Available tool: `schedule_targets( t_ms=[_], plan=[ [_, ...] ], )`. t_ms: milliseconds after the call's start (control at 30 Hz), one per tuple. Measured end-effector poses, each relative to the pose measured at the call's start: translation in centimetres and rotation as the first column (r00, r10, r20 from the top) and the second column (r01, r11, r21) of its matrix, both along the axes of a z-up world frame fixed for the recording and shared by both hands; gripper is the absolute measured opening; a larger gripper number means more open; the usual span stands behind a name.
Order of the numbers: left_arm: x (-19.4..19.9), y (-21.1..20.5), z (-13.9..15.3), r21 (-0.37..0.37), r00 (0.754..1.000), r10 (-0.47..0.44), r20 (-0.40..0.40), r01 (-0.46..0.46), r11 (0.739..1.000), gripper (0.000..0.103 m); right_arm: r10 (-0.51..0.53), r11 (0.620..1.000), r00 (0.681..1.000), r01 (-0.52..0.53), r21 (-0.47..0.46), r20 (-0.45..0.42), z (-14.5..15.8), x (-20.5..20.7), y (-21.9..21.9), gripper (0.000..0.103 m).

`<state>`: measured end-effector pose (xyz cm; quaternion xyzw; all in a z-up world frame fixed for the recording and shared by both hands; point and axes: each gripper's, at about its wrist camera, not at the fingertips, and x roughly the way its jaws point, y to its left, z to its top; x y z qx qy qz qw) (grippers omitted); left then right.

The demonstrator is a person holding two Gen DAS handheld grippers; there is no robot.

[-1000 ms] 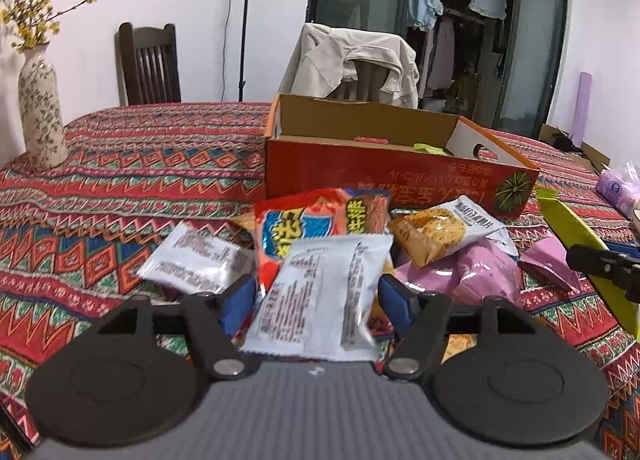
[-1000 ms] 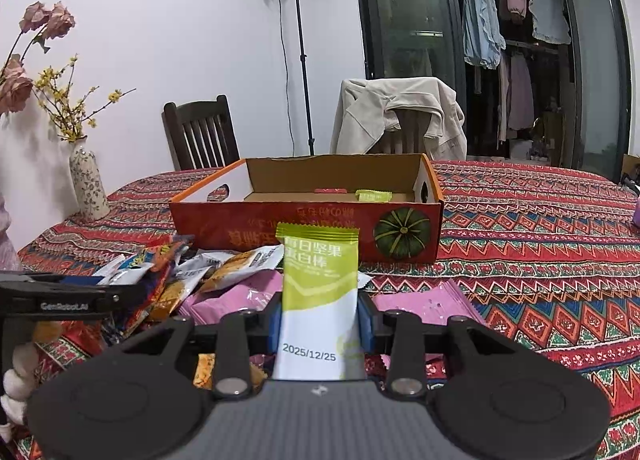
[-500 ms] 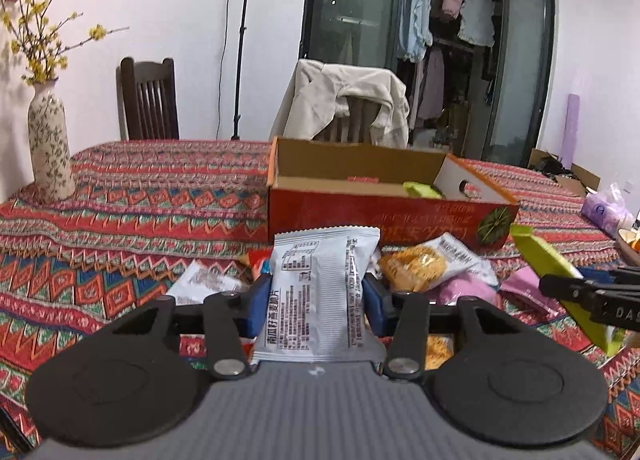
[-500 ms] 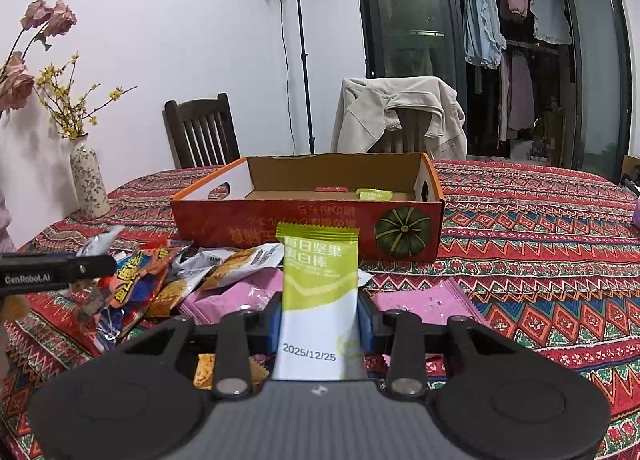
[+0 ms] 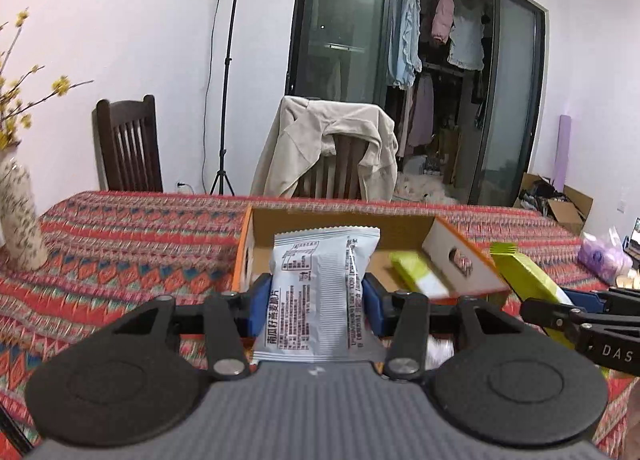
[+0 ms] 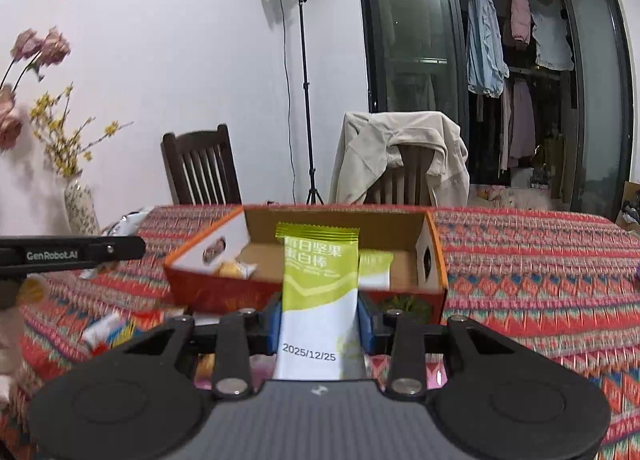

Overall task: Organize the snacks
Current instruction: 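Lift both held snacks and carry them over the orange box, then open both tools to drop the snacks into the box, then raise them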

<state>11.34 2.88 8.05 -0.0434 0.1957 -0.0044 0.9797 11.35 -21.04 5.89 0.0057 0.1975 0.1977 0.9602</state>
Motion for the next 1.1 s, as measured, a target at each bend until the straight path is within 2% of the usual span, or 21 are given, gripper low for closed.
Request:
schedule_targets(
  t_ms=[233,400,633,933,1000,1033,1100],
  plan=[
    [5.6,-0.3,1.4,-0.029,0.999,0.033,-0.007,-0.034,0.999,0.048,-0.024,1.0,1.0,0.024,-0.001,0.011,2.6,5.6,1.0,0.036],
    [10.0,-0.1,1.3,-0.053,0.997,0.073,-0.031,-0.074,0.996,0.048,-0.052,0.999,0.999,0.052,0.005,-0.006,2.9,10.0,1.9,0.036],
    [14.7,0.6,-0.8,-0.085,0.991,0.114,-0.073,-0.12,0.989,0.048,-0.077,0.997,0.996,0.078,0.025,-0.042,1.5,15.7,2.7,0.036],
    [16.6,0.9,-4.0,-0.076,0.987,0.106,-0.118,-0.116,0.99,0.049,-0.082,0.995,0.992,0.087,0.044,-0.095,-1.4,18.6,2.3,0.036],
    [16.7,1.1,-4.5,-0.082,0.987,0.104,-0.121,-0.114,0.99,0.051,-0.084,0.995,0.99,0.088,0.038,-0.111,-2.0,19.1,2.4,0.037],
    [16.7,1.1,-4.7,-0.08,0.987,0.106,-0.123,-0.116,0.99,0.055,-0.083,0.996,0.989,0.087,0.034,-0.122,-2.3,19.3,2.4,0.038],
    [16.7,1.2,-4.7,-0.079,0.986,0.11,-0.125,-0.121,0.989,0.077,-0.081,0.996,0.986,0.086,0.029,-0.144,-2.8,19.6,2.4,0.041]
  ],
)
